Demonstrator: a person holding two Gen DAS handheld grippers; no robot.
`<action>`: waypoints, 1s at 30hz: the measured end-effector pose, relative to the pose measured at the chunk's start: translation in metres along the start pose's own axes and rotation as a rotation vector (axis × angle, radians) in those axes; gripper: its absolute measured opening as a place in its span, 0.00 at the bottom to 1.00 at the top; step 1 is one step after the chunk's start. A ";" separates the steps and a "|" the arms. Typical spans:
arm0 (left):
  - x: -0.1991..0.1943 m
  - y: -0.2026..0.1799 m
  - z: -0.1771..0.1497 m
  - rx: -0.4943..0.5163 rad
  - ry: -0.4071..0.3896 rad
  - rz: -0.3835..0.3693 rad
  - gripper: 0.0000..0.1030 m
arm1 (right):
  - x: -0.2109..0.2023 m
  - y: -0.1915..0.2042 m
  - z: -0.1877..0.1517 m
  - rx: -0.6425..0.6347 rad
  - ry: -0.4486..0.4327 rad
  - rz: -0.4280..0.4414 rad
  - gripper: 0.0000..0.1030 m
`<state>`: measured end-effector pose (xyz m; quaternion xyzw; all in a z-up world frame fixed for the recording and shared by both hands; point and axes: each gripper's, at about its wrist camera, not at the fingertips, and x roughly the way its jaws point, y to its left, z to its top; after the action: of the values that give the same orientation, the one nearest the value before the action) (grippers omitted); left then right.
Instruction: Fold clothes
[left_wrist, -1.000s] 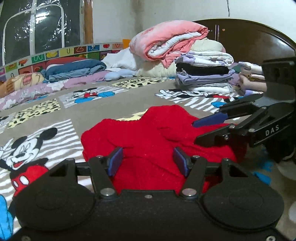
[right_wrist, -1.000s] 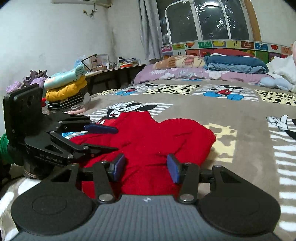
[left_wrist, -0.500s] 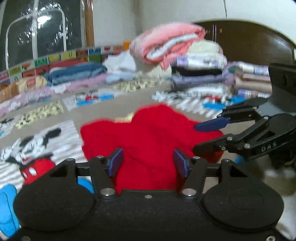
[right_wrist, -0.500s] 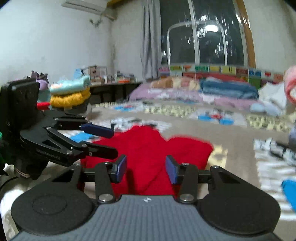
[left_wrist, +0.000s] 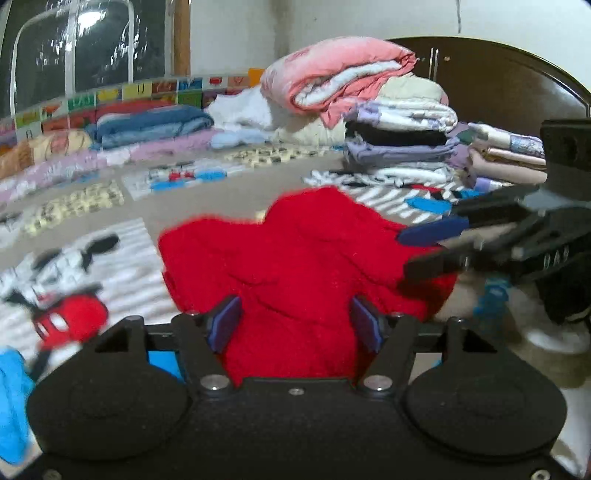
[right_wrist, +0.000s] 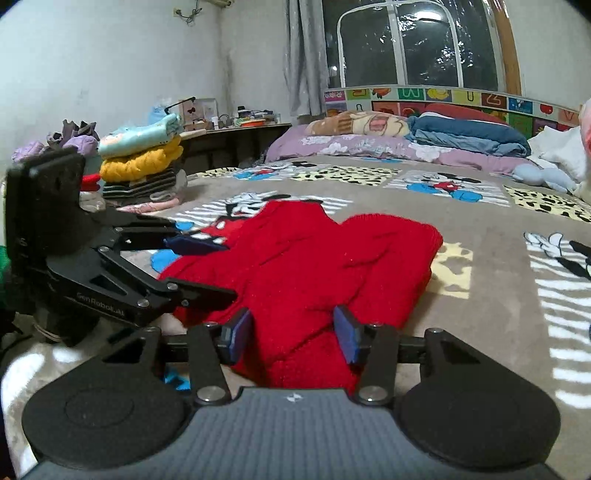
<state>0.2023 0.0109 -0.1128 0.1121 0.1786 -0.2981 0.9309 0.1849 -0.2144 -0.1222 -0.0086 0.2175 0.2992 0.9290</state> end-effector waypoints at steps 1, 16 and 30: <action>-0.001 0.000 0.002 0.002 -0.006 0.005 0.63 | 0.002 -0.002 0.002 0.000 -0.001 -0.006 0.46; 0.040 0.011 0.000 -0.017 0.024 -0.003 0.59 | 0.038 -0.042 0.023 0.111 0.004 -0.011 0.49; 0.042 0.011 -0.006 -0.045 0.034 0.011 0.65 | 0.038 -0.034 0.018 0.099 0.008 -0.038 0.50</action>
<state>0.2389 -0.0006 -0.1338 0.0972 0.2003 -0.2868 0.9318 0.2384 -0.2185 -0.1250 0.0321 0.2357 0.2705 0.9329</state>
